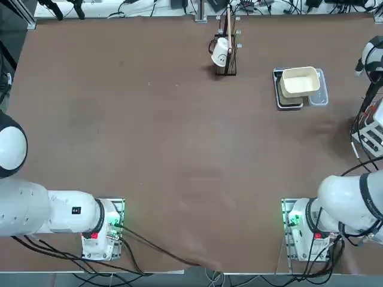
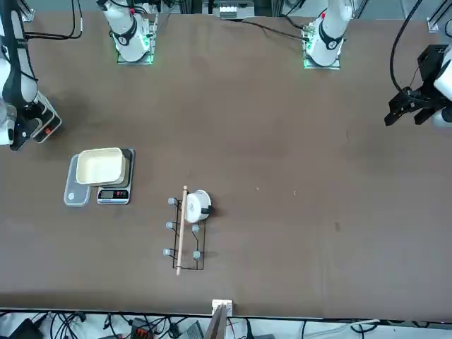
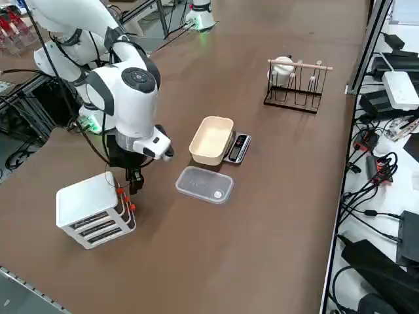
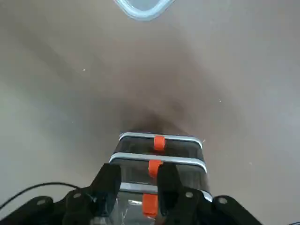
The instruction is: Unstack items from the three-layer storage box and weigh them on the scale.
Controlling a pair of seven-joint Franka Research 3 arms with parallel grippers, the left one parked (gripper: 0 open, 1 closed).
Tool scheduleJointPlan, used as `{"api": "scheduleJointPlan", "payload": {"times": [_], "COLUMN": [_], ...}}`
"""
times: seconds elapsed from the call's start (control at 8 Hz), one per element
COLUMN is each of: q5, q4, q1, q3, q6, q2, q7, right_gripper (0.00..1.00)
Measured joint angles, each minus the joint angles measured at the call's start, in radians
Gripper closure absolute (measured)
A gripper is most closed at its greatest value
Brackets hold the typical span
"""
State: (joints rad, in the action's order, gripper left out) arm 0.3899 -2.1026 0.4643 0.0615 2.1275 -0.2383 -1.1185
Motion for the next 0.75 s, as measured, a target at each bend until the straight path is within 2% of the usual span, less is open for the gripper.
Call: {"api": "scheduleJointPlan", "payload": {"times": [0.75], "q5": [0.028], "q4": [0.0], "q1": [0.031], "q3": [0.0], "q6": [0.001], "q2": [0.0], "q7": [0.0], "right_gripper": [0.49]}}
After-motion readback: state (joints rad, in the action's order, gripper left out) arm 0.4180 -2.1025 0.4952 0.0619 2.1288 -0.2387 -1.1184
